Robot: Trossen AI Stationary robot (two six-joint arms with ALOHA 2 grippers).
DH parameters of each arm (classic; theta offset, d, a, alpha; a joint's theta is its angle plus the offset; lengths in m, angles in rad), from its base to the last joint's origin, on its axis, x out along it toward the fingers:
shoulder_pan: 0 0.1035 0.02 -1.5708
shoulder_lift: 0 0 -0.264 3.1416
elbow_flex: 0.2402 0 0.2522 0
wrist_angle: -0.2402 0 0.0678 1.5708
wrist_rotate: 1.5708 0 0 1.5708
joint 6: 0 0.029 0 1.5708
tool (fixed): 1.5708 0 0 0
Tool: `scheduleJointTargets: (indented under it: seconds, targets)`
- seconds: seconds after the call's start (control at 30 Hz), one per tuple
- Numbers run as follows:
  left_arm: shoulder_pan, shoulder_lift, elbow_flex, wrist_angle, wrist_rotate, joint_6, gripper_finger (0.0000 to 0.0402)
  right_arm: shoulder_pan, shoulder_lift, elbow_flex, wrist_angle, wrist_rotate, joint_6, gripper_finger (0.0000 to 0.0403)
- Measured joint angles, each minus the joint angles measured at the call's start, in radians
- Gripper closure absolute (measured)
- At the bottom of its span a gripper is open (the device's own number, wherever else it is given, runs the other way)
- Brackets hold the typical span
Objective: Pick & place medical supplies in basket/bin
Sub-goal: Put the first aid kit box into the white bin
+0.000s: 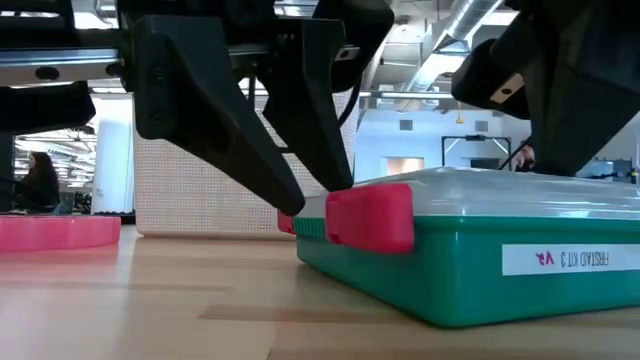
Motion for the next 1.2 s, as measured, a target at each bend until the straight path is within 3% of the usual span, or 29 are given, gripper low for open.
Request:
scheduleJointTargets:
  seconds: [0.63, 0.93, 1.2]
  targets:
    - [0.029, 0.000, 0.001, -0.085, -0.008, 0.041, 0.0297, -0.010, 0.000, 0.000, -0.003, 0.000, -0.003, 0.0403]
    - [0.058, 0.000, 0.001, -0.105, 0.035, 0.230, 0.0297, -0.022, 0.000, 0.000, -0.003, -0.003, -0.013, 0.0403]
    - [0.054, -0.002, 0.003, -0.191, -0.074, 0.373, 0.0297, -0.046, 0.000, 0.000, -0.001, -0.004, -0.038, 0.0403]
